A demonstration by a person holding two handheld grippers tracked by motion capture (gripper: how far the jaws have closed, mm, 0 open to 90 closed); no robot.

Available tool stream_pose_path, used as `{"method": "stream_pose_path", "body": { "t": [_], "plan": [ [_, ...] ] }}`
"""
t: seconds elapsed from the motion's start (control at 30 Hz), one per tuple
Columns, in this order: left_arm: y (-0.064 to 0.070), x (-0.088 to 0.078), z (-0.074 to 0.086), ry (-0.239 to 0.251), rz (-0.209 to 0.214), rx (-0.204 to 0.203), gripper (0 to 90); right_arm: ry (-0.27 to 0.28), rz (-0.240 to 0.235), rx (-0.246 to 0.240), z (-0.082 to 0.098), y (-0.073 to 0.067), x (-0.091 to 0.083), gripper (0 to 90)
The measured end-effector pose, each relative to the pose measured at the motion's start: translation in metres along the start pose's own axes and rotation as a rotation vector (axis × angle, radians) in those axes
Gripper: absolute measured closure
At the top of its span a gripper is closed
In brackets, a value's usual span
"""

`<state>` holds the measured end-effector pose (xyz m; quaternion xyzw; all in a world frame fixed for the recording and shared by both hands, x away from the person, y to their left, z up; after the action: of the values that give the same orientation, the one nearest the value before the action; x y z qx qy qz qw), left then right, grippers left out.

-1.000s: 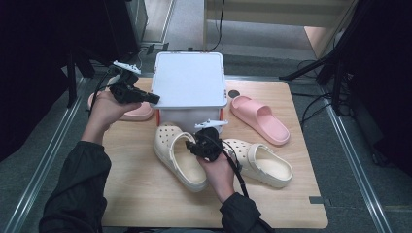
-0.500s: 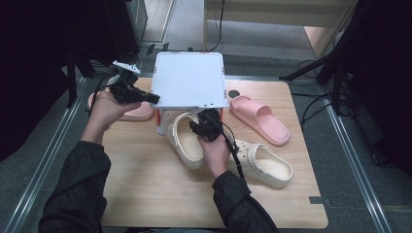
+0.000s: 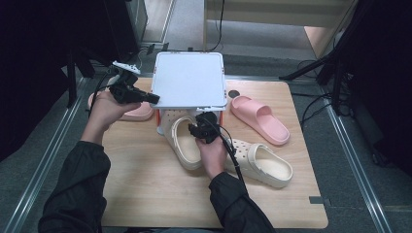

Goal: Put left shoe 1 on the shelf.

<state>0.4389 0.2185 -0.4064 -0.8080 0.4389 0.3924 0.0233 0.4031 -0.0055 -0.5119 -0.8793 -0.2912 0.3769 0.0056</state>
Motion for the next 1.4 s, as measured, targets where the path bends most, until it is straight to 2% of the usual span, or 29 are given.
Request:
{"method": "stream_pose_path", "body": {
  "t": [0.1,0.33,0.4,0.5,0.63,0.73,0.83,1.03,1.3,1.4],
  "plan": [
    [0.000,0.000,0.000,0.001,-0.006,0.002,89.5,0.002,-0.022,-0.001,0.002,0.001,-0.003,65.0],
    [0.001,0.000,0.000,-0.002,-0.013,0.003,89.6,0.036,-0.045,-0.058,0.005,-0.001,-0.025,62.1],
    [0.001,0.000,0.000,-0.001,-0.012,0.002,89.6,0.042,-0.050,-0.078,0.006,-0.003,-0.034,62.9],
    [0.000,0.000,0.000,0.002,-0.008,0.000,89.6,0.056,-0.080,-0.088,0.007,-0.005,-0.048,68.7],
    [0.000,0.000,0.000,0.004,-0.006,-0.006,89.6,0.054,-0.117,-0.130,0.013,-0.009,-0.065,77.9],
    [-0.001,0.000,0.001,0.007,0.003,-0.010,89.6,0.079,-0.136,-0.138,0.023,-0.010,-0.073,84.9],
    [-0.002,0.000,0.001,0.010,0.003,-0.014,89.8,0.073,-0.142,-0.148,0.035,-0.011,-0.078,90.0],
    [-0.001,0.000,0.000,0.011,-0.006,-0.016,89.8,0.043,-0.166,-0.149,0.061,-0.013,-0.087,90.0],
    [0.000,0.000,0.000,0.008,-0.015,-0.011,89.7,0.000,-0.168,-0.222,0.093,-0.015,-0.093,90.0],
    [0.001,0.000,0.000,0.008,-0.019,-0.011,89.7,-0.023,-0.179,-0.224,0.104,-0.014,-0.088,90.0]
  ]
}}
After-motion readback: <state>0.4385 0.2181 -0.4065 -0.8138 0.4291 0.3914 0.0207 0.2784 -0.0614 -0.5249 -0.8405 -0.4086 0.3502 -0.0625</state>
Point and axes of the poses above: each handheld gripper's, and its own axes: x roughly forward along the jaws, z roughly out of its underside, y roughly to its right, the point moved 4 cm from there along x, roughly forward along the jaws, and after that the axes turned 3 degrees about -x, right-handed, at the moved point
